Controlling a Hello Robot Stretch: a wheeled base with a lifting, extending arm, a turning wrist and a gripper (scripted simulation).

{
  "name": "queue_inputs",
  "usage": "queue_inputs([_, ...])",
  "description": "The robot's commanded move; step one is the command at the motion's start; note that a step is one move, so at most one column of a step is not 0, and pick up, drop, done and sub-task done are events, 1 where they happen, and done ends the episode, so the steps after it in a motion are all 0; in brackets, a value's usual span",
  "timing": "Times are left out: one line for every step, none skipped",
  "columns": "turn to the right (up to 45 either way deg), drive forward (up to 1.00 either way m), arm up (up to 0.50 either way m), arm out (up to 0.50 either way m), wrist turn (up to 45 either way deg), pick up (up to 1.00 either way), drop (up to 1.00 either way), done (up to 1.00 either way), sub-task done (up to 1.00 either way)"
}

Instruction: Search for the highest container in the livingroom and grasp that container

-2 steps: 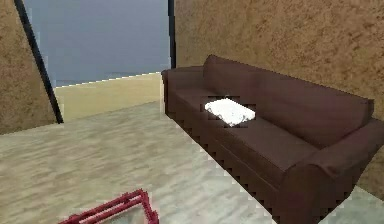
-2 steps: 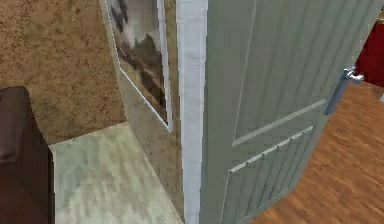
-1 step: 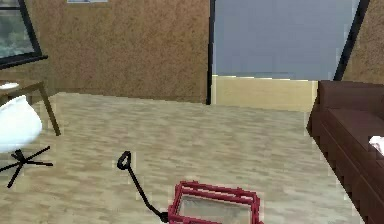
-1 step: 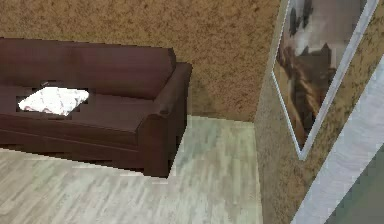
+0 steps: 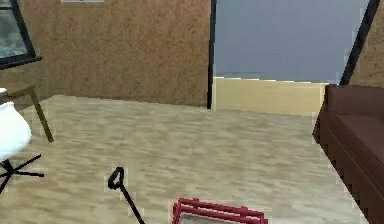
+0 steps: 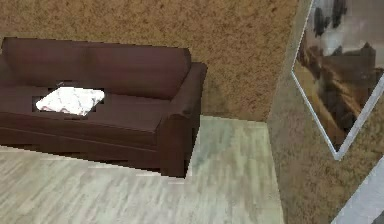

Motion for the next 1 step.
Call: queue_inputs([-45.0, 0.00, 0.00, 0.00, 0.0, 0.00, 0.00, 0.00, 0.00])
